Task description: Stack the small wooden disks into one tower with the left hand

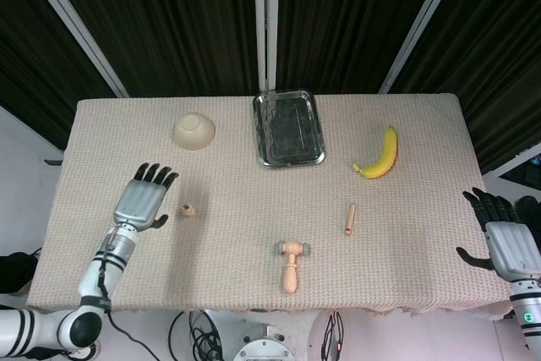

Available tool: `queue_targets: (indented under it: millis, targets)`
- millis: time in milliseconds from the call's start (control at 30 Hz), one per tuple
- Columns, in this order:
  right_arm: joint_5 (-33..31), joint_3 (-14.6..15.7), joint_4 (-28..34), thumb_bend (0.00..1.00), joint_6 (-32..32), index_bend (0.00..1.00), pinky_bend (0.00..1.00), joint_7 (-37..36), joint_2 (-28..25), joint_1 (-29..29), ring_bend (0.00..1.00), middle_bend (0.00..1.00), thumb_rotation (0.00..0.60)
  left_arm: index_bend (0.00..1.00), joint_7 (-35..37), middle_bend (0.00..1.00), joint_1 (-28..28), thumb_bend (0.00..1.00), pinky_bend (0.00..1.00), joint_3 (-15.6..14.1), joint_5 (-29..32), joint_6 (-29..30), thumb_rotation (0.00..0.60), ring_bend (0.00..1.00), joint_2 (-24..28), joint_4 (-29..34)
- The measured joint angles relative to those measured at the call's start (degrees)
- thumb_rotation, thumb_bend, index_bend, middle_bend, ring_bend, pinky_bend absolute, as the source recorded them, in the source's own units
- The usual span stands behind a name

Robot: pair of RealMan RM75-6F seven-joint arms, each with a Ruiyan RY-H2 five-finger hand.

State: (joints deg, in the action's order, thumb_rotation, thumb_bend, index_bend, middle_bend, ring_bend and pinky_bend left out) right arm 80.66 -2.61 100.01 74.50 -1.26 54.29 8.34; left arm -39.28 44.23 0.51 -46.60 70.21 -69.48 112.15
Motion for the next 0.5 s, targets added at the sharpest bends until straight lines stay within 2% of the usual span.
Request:
queue_targets:
  millis: [67, 200, 300, 400, 500]
  targets:
    - [0.86, 0.01, -0.08, 0.15, 0.87, 0.00, 0.00, 0.11, 0.21, -0.19, 0.00, 0.00, 0.600, 0.02, 3.46, 0.05, -2.48, 0.15, 0.00, -1.74, -7.70, 2.43, 0.600, 0.00, 0.77, -1.57]
    - [2.48, 0.29, 0.03, 0.15, 2.26, 0.00, 0.00, 1.49, 0.71, -0.59, 0.00, 0.00, 0.600, 0.02, 14.62, 0.05, -10.78, 0.10, 0.00, -6.38, -27.10, 11.68, 0.600, 0.00, 2.12, -9.13]
    - [3.21, 0.61, 0.46, 0.15, 2.83, 0.00, 0.00, 2.96, 0.95, -0.84, 0.00, 0.00, 0.600, 0.03, 24.14, 0.05, -18.24, 0.09, 0.00, -9.76, -36.68, 18.68, 0.600, 0.00, 3.34, -15.43]
    - [4.38, 1.06, 1.60, 0.15, 3.58, 0.00, 0.00, 4.39, 0.97, -1.17, 0.00, 0.00, 0.600, 0.03, 30.95, 0.05, -24.58, 0.09, 0.00, -12.15, -41.15, 23.32, 0.600, 0.00, 4.45, -21.30]
    - [6.37, 1.70, 2.69, 0.14, 4.48, 0.00, 0.00, 5.56, 0.97, -1.54, 0.00, 0.00, 0.600, 0.03, 33.81, 0.05, -27.61, 0.09, 0.00, -12.57, -42.35, 24.89, 0.600, 0.00, 4.88, -24.20]
